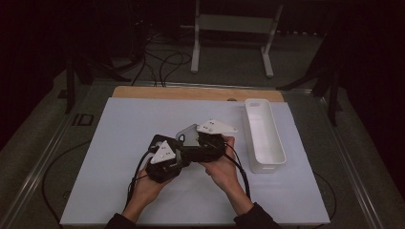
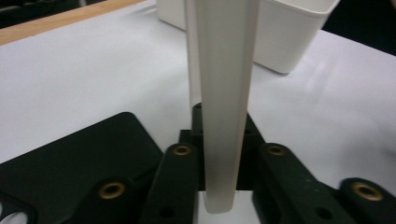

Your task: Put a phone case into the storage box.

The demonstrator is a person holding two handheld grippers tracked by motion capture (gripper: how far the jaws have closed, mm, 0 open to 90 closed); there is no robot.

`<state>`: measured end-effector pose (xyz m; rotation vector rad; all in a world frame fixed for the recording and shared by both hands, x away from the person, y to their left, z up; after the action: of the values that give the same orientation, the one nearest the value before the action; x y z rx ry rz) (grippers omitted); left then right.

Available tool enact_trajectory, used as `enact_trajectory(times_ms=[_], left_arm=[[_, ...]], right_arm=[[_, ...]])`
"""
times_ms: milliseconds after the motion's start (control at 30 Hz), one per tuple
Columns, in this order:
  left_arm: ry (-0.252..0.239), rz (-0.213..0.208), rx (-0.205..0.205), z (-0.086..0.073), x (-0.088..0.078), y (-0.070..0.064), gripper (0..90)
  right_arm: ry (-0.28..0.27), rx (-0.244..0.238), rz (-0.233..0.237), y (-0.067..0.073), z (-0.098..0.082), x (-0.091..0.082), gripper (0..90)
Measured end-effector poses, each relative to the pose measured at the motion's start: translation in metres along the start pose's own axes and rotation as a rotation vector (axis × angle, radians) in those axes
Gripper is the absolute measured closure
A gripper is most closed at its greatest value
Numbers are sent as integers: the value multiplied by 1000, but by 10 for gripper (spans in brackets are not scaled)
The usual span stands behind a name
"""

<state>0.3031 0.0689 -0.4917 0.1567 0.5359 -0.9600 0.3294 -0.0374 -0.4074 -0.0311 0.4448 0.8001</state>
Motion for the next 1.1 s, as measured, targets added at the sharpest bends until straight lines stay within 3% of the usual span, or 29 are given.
enact_trajectory(times_ms=[100,167,233,367,500,733,1100], left_arm=[[-14,-12,-8,1,-2,1,625],[-19,-3,-19,2,-4,3,583],[-36,2,-32,3,-7,5,481],[-55,65,-52,6,-12,10,235],[-83,126,-71,8,-22,18,90],[-116,202,-63,5,-45,32,5],[-155,289,-55,-10,-76,49,3]], right_arm=[[0,-2,-5,-1,-1,0,168],[-1,2,-5,-2,0,-1,168],[-2,0,-11,-4,0,-2,168],[2,3,-29,-9,1,-4,168],[8,-2,-42,-18,1,-8,168],[12,6,-53,-30,3,-14,167],[10,5,-76,-42,3,-18,167]])
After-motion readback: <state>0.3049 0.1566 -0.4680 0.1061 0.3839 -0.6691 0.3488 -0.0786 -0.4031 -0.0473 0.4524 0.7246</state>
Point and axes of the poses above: each handheld gripper's, and its own axes: x roughly forward along the jaws, z roughly out of its top, y roughly to its left, the point moved 5 cm from there along x, roughly forward along the jaws
